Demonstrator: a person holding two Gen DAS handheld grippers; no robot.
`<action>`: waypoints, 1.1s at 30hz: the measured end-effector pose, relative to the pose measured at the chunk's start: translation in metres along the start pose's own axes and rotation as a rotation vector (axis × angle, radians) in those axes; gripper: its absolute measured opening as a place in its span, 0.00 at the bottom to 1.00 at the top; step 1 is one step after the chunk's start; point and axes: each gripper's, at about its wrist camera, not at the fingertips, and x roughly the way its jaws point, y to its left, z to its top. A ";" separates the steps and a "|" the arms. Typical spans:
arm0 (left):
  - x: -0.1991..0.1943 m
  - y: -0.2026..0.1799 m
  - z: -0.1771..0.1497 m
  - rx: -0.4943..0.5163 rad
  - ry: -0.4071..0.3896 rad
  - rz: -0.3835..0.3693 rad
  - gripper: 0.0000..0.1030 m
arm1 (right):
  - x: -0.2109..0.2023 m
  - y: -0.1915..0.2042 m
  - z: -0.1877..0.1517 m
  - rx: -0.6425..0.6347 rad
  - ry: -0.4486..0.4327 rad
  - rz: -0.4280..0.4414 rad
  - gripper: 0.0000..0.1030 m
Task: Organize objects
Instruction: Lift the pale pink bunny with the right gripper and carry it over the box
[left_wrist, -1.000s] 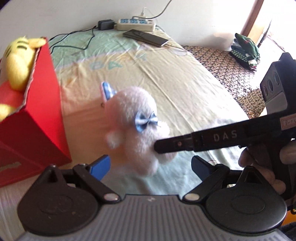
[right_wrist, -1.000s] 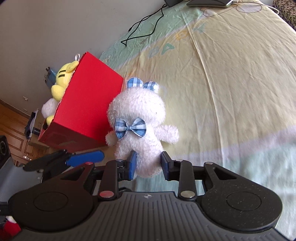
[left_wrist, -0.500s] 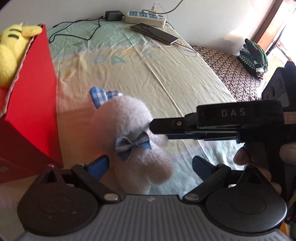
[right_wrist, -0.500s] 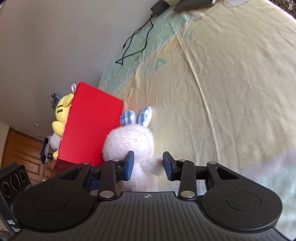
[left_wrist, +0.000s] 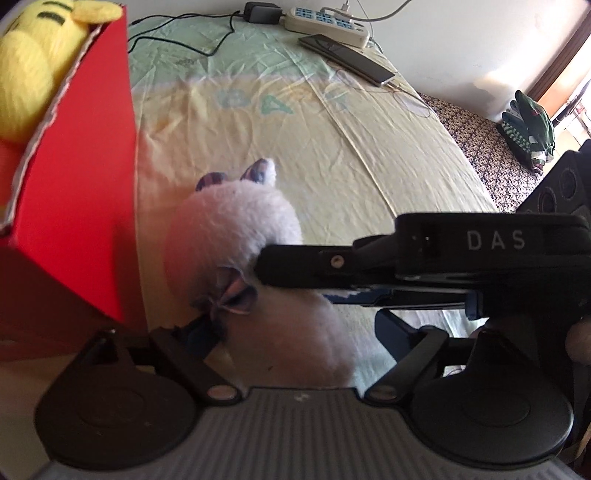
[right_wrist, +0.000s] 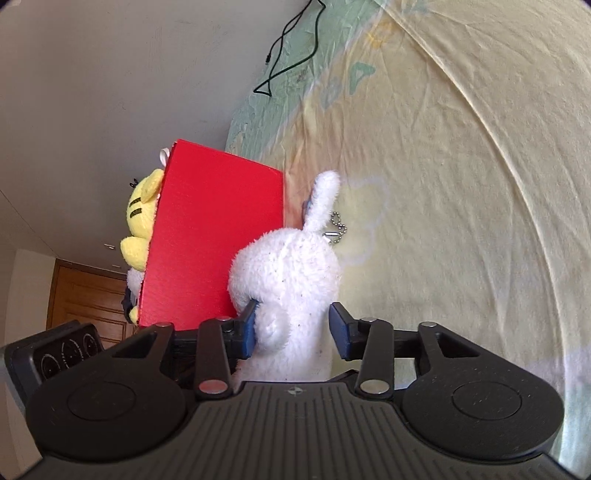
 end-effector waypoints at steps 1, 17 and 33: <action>-0.001 0.000 0.000 0.001 0.001 -0.005 0.85 | -0.001 0.001 -0.001 -0.015 0.020 0.002 0.37; -0.018 -0.041 -0.016 0.105 -0.017 -0.059 0.83 | -0.054 0.007 -0.024 -0.050 -0.058 -0.042 0.34; -0.093 -0.061 -0.013 0.150 -0.235 0.003 0.83 | -0.085 0.068 -0.029 -0.255 -0.165 0.052 0.35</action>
